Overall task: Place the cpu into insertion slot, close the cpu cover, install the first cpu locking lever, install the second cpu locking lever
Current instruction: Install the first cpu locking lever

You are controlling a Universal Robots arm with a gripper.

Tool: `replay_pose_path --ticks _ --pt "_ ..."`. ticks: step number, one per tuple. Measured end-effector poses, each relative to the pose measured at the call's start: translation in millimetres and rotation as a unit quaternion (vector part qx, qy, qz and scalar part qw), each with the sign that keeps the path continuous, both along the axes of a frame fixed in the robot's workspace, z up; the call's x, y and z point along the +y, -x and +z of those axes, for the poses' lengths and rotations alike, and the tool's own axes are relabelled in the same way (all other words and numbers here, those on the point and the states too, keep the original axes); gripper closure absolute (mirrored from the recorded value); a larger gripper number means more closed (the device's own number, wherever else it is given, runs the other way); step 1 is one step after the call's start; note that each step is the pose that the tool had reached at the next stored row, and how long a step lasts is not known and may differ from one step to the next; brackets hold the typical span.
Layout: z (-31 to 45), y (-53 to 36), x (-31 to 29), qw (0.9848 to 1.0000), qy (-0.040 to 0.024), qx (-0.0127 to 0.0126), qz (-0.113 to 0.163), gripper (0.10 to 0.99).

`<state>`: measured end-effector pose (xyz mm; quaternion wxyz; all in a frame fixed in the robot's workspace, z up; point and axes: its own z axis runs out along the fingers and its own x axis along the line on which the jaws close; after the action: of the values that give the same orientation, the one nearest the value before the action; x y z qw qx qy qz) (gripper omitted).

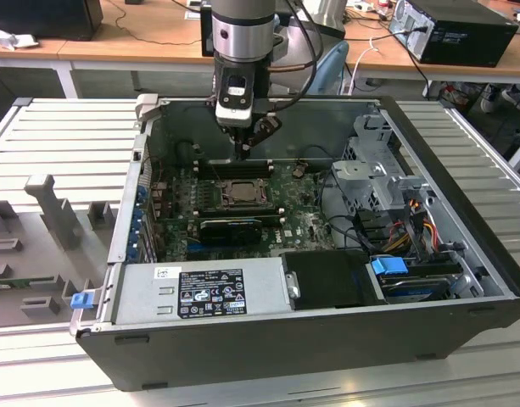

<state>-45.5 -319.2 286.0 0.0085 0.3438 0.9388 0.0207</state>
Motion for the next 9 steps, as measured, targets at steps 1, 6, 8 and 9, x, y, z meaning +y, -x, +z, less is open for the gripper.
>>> replay_pose_path --ticks 1,6,8,9 --pt "0.0 0.0 0.0 1.0 0.0 0.0 0.007 0.98" --pt "0.0 0.0 0.0 0.9962 0.0 0.0 0.087 0.98" --pt "0.0 0.0 0.0 0.9939 0.0 0.0 0.111 0.98" --pt "0.0 0.0 0.0 0.9917 0.0 0.0 0.129 0.98"
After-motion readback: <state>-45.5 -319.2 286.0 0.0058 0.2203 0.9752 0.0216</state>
